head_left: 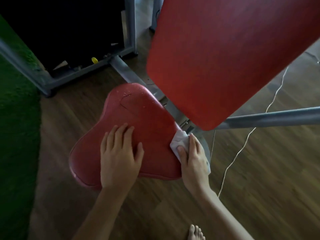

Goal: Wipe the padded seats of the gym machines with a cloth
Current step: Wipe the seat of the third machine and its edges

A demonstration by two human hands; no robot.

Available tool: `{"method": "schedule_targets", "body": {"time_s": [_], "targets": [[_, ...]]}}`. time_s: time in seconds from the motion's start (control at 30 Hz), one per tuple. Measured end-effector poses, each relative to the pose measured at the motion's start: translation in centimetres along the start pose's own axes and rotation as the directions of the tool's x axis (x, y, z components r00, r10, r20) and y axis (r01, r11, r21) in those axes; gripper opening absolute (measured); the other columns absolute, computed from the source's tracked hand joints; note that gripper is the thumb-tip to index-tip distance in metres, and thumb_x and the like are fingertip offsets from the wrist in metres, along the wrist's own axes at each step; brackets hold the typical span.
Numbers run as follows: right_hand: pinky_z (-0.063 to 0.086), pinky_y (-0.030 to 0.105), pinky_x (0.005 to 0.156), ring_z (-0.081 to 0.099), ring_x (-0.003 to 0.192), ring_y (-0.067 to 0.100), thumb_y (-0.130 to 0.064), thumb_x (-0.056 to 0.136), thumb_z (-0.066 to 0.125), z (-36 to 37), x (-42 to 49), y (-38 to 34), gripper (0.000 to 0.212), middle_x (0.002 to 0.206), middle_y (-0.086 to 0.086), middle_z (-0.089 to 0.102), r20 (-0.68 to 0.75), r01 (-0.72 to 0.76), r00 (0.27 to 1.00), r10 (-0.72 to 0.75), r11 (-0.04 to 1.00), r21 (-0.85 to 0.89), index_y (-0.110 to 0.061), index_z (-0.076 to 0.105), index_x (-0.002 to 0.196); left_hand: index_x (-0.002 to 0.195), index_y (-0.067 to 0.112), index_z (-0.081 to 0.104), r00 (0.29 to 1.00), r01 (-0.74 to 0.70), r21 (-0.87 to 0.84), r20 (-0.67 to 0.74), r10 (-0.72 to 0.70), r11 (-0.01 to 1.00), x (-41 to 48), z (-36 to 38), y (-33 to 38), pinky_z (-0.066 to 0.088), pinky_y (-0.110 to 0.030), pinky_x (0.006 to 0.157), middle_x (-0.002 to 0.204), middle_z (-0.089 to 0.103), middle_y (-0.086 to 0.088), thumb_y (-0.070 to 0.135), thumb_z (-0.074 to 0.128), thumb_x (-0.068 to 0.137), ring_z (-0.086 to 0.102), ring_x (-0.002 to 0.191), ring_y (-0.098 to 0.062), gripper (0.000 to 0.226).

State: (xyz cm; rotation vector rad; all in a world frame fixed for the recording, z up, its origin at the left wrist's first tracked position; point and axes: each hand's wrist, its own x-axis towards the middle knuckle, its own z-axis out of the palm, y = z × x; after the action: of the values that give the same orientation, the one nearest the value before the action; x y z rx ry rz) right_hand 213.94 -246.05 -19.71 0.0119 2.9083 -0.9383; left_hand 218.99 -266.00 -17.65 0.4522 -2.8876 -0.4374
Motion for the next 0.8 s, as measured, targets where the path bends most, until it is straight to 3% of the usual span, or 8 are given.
{"method": "schedule_targets", "body": {"time_s": [0.2,0.3,0.37,0.5,0.63,0.73,0.8], "targets": [[0.031,0.04,0.118,0.04,0.142,0.024,-0.059,0.099,0.032,-0.4,4.1,-1.4,0.074,0.155,0.009,0.043,0.142,0.126,0.983,-0.113,0.988,-0.085,-0.011,0.031,0.155,0.149,0.002,0.042,0.995,0.088,0.161,0.022,-0.092,0.983,0.0,0.2,0.5,0.026,-0.046,0.122,0.156,0.041,-0.014,0.044,0.04,0.1,0.037,0.145,-0.03,0.065],[0.027,0.039,0.121,0.034,0.146,0.025,-0.069,0.095,0.03,-0.4,4.6,-1.9,0.089,0.158,0.013,0.037,0.182,0.216,0.965,-0.19,0.966,-0.14,-0.005,0.023,0.157,0.148,0.005,0.042,0.992,0.081,0.249,0.077,-0.103,0.965,0.7,-0.5,0.1,0.036,-0.044,0.109,0.152,0.044,-0.011,0.052,0.037,0.098,0.043,0.136,-0.028,0.069],[0.026,0.04,0.122,0.031,0.148,0.024,-0.067,0.095,0.034,-0.5,4.6,-1.4,0.089,0.161,0.012,0.033,0.225,0.271,0.945,-0.236,0.953,-0.136,-0.005,0.02,0.158,0.146,0.008,0.044,0.99,0.013,0.287,0.129,-0.052,0.958,1.3,-1.2,-0.9,0.039,-0.043,0.102,0.147,0.046,-0.008,0.059,0.036,0.096,0.046,0.128,-0.026,0.072],[0.038,0.047,0.114,0.041,0.14,0.029,-0.061,0.099,0.034,-0.5,5.0,-1.4,0.079,0.159,0.011,0.032,0.21,0.276,0.946,-0.245,0.952,-0.132,-0.007,0.028,0.156,0.148,0.011,0.044,0.991,-0.037,0.234,0.135,0.005,0.971,1.6,-1.6,-2.2,0.036,-0.043,0.113,0.147,0.048,-0.006,0.06,0.04,0.095,0.047,0.131,-0.025,0.072],[0.05,0.048,0.103,0.058,0.123,0.037,-0.057,0.098,0.038,0.6,7.0,-3.1,0.075,0.138,0.023,0.056,0.159,0.283,0.952,-0.261,0.948,-0.145,0.004,0.046,0.142,0.146,0.01,0.051,0.997,-0.066,0.126,0.039,0.061,0.99,1.2,-1.0,-2.6,0.032,-0.043,0.12,0.153,0.048,-0.005,0.048,0.047,0.095,0.042,0.143,-0.025,0.064],[0.056,0.048,0.092,0.066,0.11,0.038,-0.059,0.098,0.039,1.2,7.8,-3.4,0.075,0.125,0.024,0.065,0.161,0.204,0.969,-0.188,0.974,-0.094,0.003,0.05,0.139,0.141,0.008,0.057,0.989,-0.142,0.054,-0.03,0.144,0.988,1.1,-0.6,-3.5,0.036,-0.045,0.118,0.152,0.05,-0.004,0.04,0.051,0.095,0.043,0.144,-0.025,0.056],[0.054,0.047,0.092,0.064,0.114,0.032,-0.063,0.098,0.035,0.2,6.9,-2.4,0.07,0.127,0.014,0.065,0.228,0.098,0.969,-0.092,0.995,-0.013,-0.008,0.048,0.141,0.139,0.009,0.059,0.978,-0.203,0.033,-0.046,0.205,0.979,1.5,-0.5,-4.2,0.039,-0.047,0.116,0.15,0.052,-0.003,0.036,0.054,0.096,0.045,0.143,-0.024,0.051]]}}
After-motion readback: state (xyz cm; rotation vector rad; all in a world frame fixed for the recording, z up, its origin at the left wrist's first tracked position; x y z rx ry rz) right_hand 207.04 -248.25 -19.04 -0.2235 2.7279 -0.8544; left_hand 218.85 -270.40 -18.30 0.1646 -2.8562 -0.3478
